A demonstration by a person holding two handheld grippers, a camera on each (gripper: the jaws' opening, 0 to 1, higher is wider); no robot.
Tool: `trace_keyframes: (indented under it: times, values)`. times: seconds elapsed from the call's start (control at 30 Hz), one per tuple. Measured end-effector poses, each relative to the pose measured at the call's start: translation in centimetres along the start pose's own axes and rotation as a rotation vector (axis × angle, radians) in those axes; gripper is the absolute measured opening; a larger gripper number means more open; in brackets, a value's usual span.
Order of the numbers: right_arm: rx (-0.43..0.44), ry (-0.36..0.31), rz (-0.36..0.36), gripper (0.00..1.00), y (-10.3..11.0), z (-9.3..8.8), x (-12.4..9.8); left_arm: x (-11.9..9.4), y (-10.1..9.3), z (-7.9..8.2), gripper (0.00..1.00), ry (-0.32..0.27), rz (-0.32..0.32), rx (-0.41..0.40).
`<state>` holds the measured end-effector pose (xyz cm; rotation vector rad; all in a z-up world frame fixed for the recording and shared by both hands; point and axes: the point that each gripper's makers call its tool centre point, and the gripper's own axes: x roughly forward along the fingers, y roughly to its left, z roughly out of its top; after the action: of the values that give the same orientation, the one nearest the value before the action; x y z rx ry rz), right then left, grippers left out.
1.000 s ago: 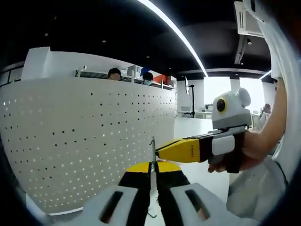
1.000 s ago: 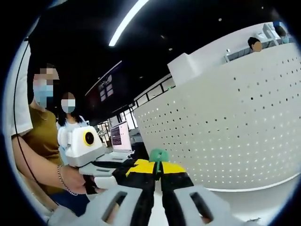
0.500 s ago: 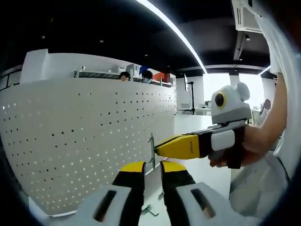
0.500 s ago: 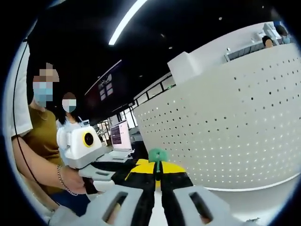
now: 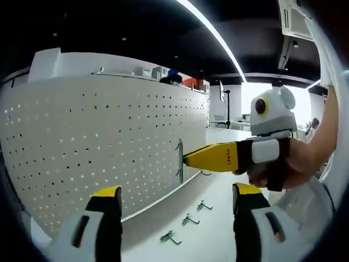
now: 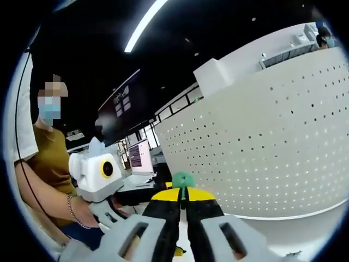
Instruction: Insert the hook assembly into the mounting plate slot until the hook locks in place.
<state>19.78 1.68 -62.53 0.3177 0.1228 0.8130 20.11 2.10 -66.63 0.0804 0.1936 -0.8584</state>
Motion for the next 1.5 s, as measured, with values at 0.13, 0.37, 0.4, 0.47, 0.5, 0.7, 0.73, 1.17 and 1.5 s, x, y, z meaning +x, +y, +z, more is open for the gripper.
trace_keyframes:
  times: [0.13, 0.37, 0.4, 0.47, 0.5, 0.7, 0.73, 1.17, 1.5]
  values:
    - [0.002, 0.001, 0.0, 0.0, 0.0, 0.1, 0.0, 0.1, 0.1, -0.3, 1.0, 0.011, 0.013, 0.018]
    - [0.001, 0.004, -0.013, 0.01, -0.2, 0.1, -0.1, 0.0, 0.1, -0.5, 0.97, 0.012, 0.013, 0.013]
    - [-0.012, 0.003, -0.028, 0.01, -0.5, 0.3, -0.1, -0.1, 0.1, -0.5, 0.96, 0.012, 0.013, 0.009]
    - [-0.055, -0.001, -0.075, 0.01, -1.5, 1.0, -0.1, -0.2, 0.3, -0.5, 0.96, 0.012, 0.022, 0.011]
    - [-0.064, 0.001, -0.087, 0.01, -1.8, 1.2, -0.2, -0.2, 0.3, -0.5, 0.95, 0.013, 0.023, 0.01]
    - [-0.143, -0.014, -0.167, 0.01, -3.9, 3.7, 0.2, -0.7, 0.3, -0.8, 0.93, 0.011, 0.037, 0.0]
    - [-0.172, -0.007, -0.195, 0.01, -4.6, 4.1, 0.2, -0.7, 0.3, -0.8, 0.93, 0.011, 0.038, -0.002]
    - [-0.229, -0.027, -0.326, 0.01, -7.9, 7.3, 1.2, -1.8, 0.5, -1.2, 0.91, 0.011, 0.071, -0.016]
    - [-0.254, 0.004, -0.412, 0.01, -9.7, 9.0, 2.2, -2.6, 0.8, -1.4, 0.91, 0.002, 0.089, -0.02]
